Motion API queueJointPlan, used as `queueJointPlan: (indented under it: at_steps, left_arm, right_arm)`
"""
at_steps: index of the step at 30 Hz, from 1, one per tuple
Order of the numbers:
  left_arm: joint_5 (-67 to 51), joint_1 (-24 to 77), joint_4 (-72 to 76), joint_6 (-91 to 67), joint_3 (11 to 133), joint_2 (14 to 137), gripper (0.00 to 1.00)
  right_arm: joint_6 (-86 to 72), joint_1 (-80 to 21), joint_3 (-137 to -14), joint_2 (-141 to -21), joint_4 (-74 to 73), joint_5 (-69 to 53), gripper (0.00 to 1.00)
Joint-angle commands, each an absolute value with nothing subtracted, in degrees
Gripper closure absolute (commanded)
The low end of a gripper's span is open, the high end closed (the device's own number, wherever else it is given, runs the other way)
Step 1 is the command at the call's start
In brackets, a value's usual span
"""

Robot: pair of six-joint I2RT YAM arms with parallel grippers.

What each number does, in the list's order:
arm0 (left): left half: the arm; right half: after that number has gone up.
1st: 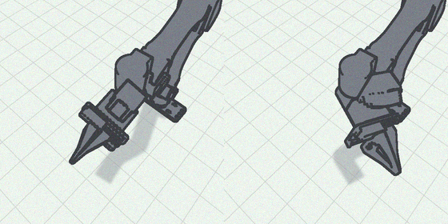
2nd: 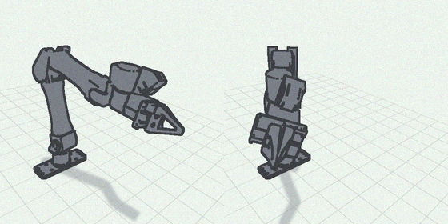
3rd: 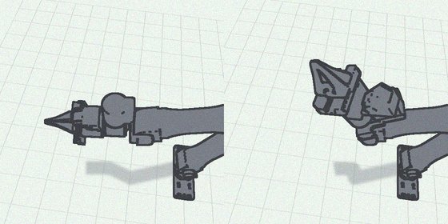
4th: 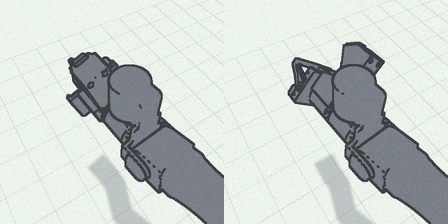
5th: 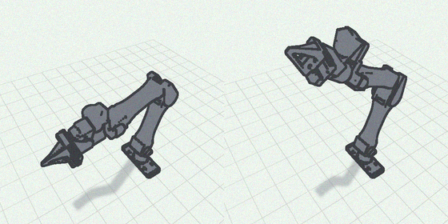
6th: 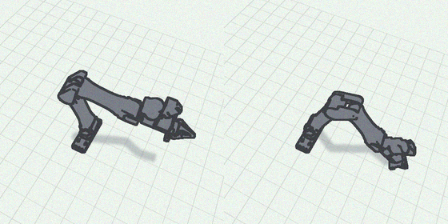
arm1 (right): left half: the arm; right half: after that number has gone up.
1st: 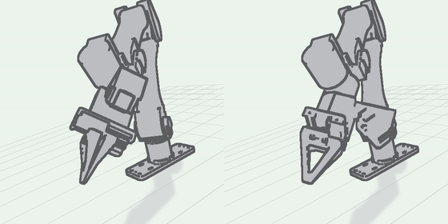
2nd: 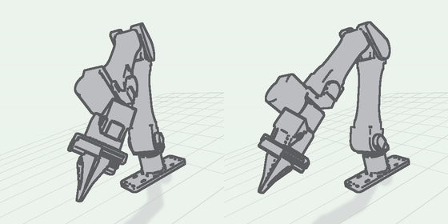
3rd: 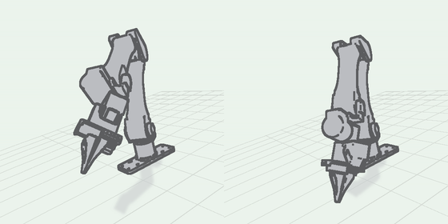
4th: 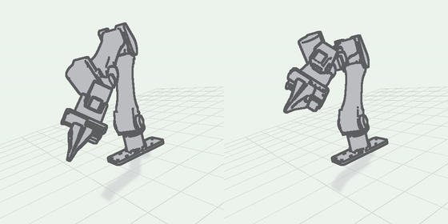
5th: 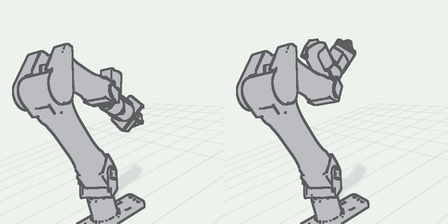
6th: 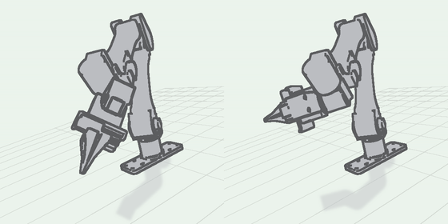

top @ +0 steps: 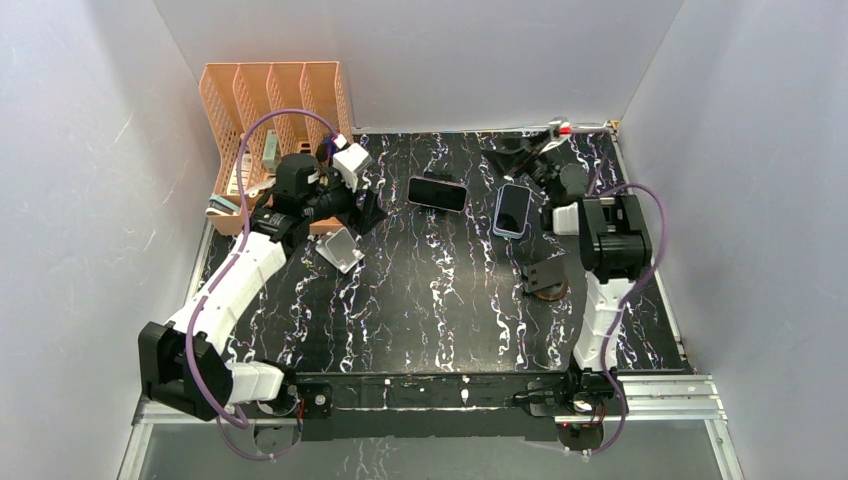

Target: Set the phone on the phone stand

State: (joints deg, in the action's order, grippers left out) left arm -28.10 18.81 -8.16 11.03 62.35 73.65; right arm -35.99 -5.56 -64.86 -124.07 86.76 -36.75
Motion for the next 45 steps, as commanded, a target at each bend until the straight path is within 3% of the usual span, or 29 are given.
queueJointPlan:
  at_steps: [1,3,4,9,15,27,45]
  left_arm:
    - [-29.2,18.4,-7.7,10.1,62.1,69.6,0.24]
    - [-28.3,18.4,-7.6,9.6,62.1,68.9,0.23]
    - [-27.8,18.4,-7.6,9.3,62.1,68.5,0.23]
    - [-24.6,18.4,-7.3,7.7,62.3,67.3,0.19]
    - [-23.1,18.4,-6.9,7.0,62.2,65.6,0.18]
    - [-22.7,18.4,-6.7,6.9,61.9,63.9,0.16]
    - [-22.8,18.4,-6.7,6.9,61.8,63.6,0.15]
  right_arm:
    - [-40.7,-1.9,-65.6,-113.3,77.7,-30.8,0.01]
    - [-30.8,-2.3,-74.0,-109.5,44.0,-27.3,0.01]
    - [-26.4,-3.3,-75.8,-108.8,36.4,-24.6,0.01]
    - [-16.9,-7.1,-85.2,-108.4,8.3,-10.3,0.01]
    - [-14.8,-9.4,-100.2,-116.9,-18.5,0.4,0.01]
    - [-14.9,-11.0,-105.2,-124.4,-28.7,9.5,0.01]
    - [-15.7,-13.1,-96.0,-123.0,-29.6,11.1,0.01]
